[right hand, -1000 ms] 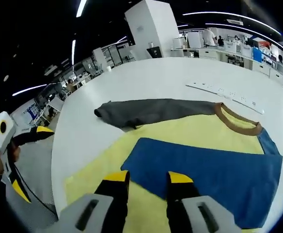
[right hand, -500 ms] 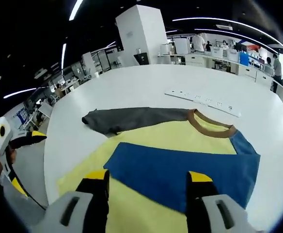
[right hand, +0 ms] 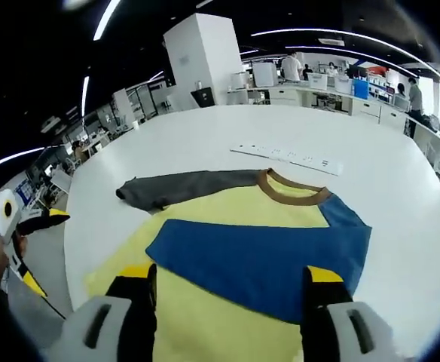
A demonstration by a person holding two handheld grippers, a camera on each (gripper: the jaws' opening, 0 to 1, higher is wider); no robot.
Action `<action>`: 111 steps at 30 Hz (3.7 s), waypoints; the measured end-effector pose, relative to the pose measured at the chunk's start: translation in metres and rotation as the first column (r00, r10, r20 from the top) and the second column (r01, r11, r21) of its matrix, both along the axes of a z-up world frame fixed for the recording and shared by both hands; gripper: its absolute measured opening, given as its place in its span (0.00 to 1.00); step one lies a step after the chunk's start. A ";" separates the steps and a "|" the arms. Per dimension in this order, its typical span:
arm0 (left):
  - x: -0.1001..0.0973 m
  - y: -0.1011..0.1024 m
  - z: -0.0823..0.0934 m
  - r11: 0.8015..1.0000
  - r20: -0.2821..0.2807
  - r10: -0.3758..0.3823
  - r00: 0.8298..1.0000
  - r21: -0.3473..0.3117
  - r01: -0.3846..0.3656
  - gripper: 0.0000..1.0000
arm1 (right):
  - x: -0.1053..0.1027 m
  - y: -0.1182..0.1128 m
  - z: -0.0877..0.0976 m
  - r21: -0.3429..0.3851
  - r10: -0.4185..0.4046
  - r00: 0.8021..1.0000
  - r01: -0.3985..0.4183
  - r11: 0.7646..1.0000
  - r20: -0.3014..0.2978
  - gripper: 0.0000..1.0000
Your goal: Fold the garment on the visible template until the final outline fits inside the template.
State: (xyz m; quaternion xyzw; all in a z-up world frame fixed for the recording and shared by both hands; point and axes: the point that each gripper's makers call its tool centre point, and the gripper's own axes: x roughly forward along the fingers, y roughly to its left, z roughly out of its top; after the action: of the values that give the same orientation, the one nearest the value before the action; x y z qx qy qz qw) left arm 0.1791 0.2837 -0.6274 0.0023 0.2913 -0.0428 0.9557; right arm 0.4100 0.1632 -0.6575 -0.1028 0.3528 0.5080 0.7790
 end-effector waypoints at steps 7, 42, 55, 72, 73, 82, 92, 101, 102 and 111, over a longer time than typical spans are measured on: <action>0.000 0.000 -0.002 1.000 -0.005 0.000 1.000 -0.001 0.000 0.99 | 0.013 -0.030 0.001 -0.018 -0.045 0.999 0.045 0.999 0.015 0.82; 0.004 0.007 0.009 0.999 0.021 0.036 0.999 -0.002 -0.036 0.99 | 0.027 -0.129 -0.051 -0.237 -0.036 0.995 0.057 0.970 0.092 0.43; 0.000 0.010 0.007 0.999 0.012 0.044 0.999 0.003 -0.044 0.99 | 0.017 -0.115 -0.070 -0.249 -0.008 0.998 0.021 0.968 0.056 0.30; -0.002 0.012 0.004 0.999 -0.004 0.052 0.999 0.014 -0.051 0.99 | 0.007 -0.102 -0.072 -0.243 0.025 0.999 -0.014 0.970 0.045 0.00; -0.002 0.012 0.005 0.998 -0.004 0.053 0.999 0.015 -0.053 0.99 | 0.008 -0.101 -0.072 -0.241 0.021 0.999 -0.010 0.970 0.044 0.00; -0.005 0.015 0.003 0.998 -0.009 0.059 0.998 0.021 -0.059 0.99 | 0.010 -0.119 -0.067 -0.261 -0.075 0.997 0.082 0.962 0.034 0.00; -0.003 0.016 0.002 0.998 -0.011 0.059 0.998 0.022 -0.059 0.99 | 0.006 -0.136 -0.063 -0.264 -0.217 0.976 0.205 0.942 -0.015 0.00; -0.006 0.019 0.003 0.997 -0.010 0.073 0.997 0.021 -0.073 0.99 | 0.008 -0.136 -0.065 -0.283 -0.212 0.977 0.205 0.937 0.008 0.00; -0.006 0.019 0.002 0.997 -0.011 0.074 0.997 0.022 -0.073 0.99 | 0.009 -0.136 -0.065 -0.283 -0.212 0.977 0.206 0.937 0.007 0.00; -0.005 0.021 0.003 0.997 -0.010 0.079 0.997 0.017 -0.079 0.99 | 0.014 -0.146 -0.067 -0.297 -0.222 0.975 0.215 0.930 0.010 0.00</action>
State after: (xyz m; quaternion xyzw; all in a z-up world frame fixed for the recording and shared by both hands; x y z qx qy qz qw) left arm 0.1736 0.3042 -0.6246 -0.0013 0.2966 -0.0027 0.9550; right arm 0.4237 0.0172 -0.7242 -0.1723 0.4434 0.3607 0.8022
